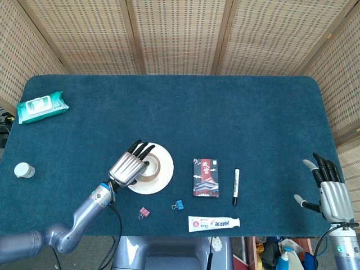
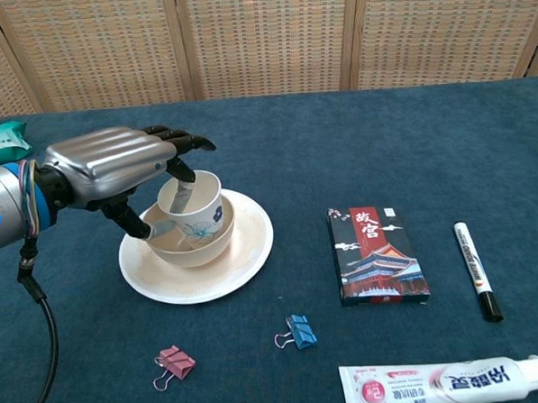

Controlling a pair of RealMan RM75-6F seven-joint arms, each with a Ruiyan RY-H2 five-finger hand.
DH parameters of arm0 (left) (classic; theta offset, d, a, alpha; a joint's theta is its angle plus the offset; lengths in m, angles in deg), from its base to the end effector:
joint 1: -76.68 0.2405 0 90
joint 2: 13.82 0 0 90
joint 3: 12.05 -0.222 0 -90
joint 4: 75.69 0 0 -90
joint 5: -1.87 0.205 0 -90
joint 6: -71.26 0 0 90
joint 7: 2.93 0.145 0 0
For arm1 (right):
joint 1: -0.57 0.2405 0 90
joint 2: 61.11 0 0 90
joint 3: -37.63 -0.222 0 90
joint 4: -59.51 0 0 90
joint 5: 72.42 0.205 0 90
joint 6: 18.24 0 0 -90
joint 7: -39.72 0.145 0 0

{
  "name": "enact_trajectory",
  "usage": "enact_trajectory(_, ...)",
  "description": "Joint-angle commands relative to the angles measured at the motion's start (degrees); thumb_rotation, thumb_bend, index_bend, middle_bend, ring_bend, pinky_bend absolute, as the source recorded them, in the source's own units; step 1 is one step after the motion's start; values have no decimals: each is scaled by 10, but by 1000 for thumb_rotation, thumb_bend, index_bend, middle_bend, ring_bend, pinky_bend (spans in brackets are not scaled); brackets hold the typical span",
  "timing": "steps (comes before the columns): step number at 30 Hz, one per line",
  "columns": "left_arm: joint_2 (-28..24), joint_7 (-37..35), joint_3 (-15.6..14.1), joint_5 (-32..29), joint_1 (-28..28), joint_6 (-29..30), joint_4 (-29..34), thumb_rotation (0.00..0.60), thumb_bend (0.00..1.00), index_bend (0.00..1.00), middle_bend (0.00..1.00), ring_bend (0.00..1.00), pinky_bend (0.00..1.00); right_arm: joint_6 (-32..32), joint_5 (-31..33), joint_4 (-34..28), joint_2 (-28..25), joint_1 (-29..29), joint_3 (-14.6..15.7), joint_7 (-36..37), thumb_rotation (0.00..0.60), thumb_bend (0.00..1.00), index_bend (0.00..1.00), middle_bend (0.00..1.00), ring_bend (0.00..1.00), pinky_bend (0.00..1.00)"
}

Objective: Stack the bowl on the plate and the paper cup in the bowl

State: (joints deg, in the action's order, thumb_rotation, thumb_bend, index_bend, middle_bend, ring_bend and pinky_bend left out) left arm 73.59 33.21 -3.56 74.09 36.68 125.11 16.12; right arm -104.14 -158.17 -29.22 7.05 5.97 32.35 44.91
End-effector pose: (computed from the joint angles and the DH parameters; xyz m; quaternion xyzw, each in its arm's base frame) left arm -0.1011 0.2849 -0.0199 -0.8226 -0.2380 -0.3304 0.3969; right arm -0.2785 -0.1905 0.1424 0.5627 -0.3989 0.4376 0.5769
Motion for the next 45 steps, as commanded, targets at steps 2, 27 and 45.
enact_trajectory(2, -1, 14, -2, -27, -5, 0, -1, 600, 372, 595, 65, 0, 0, 1, 2, 1, 0, 0, -1, 1, 600, 134, 123, 0, 0, 0)
enact_trajectory(27, -104, -65, -20, 22, 52, 133, 133, 600, 150, 182, 0, 0, 0, 1, -2, 2, 1, 1, 1, -2, 600, 134, 123, 0, 0, 0)
enact_trajectory(45, -162, -104, -174, 171, 276, 363, 91, 600, 122, 122, 0, 0, 0, 6, -14, -6, 14, 5, 9, -48, 600, 134, 123, 0, 0, 0)
